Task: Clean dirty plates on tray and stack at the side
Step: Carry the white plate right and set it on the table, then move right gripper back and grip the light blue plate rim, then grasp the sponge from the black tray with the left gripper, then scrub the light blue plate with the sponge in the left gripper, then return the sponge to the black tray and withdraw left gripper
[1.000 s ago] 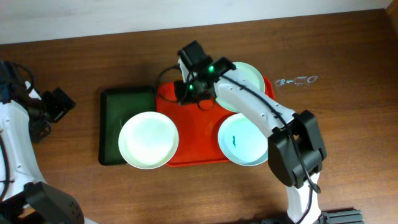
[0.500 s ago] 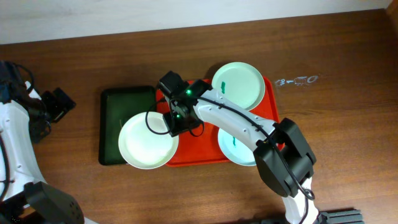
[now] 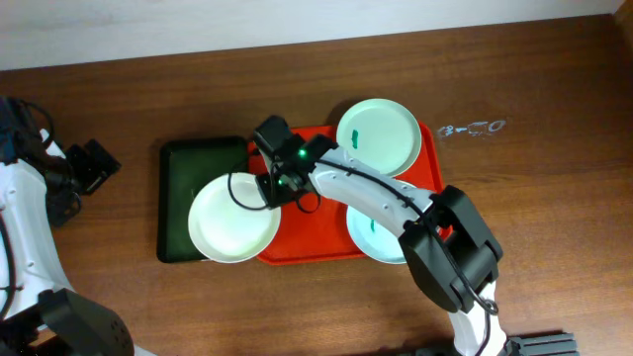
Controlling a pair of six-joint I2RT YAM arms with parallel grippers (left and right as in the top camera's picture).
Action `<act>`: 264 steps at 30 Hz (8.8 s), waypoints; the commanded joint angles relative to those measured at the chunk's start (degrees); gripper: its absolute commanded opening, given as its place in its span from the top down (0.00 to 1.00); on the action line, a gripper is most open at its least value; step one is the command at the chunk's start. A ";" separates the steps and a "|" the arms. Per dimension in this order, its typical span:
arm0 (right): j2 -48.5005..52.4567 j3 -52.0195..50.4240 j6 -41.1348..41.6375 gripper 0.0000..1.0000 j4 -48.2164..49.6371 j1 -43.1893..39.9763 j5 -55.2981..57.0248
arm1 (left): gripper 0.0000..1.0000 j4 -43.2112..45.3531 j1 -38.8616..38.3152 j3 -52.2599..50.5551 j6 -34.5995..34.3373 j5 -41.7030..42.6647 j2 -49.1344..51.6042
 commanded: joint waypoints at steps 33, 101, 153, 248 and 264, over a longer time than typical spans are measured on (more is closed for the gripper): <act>-0.39 15.93 -7.32 0.96 14.69 6.43 35.12 | 0.01 -0.09 0.20 0.55 -0.57 -0.24 -0.90; -3.06 -13.79 -16.92 0.96 -32.30 -38.23 -7.93 | 0.01 -0.11 0.20 0.55 -0.57 -0.24 -0.90; -3.91 -13.86 2.43 0.84 -10.23 -16.57 -1.62 | 0.52 21.90 -27.76 -25.07 9.35 -9.51 4.87; -3.91 -13.86 2.43 0.96 -5.60 -16.57 -4.87 | 1.00 24.11 -44.37 -14.86 6.38 14.05 5.05; -3.89 -13.86 2.43 0.96 -5.64 -16.55 -4.87 | 1.00 16.31 -32.17 -19.32 2.49 -14.40 8.74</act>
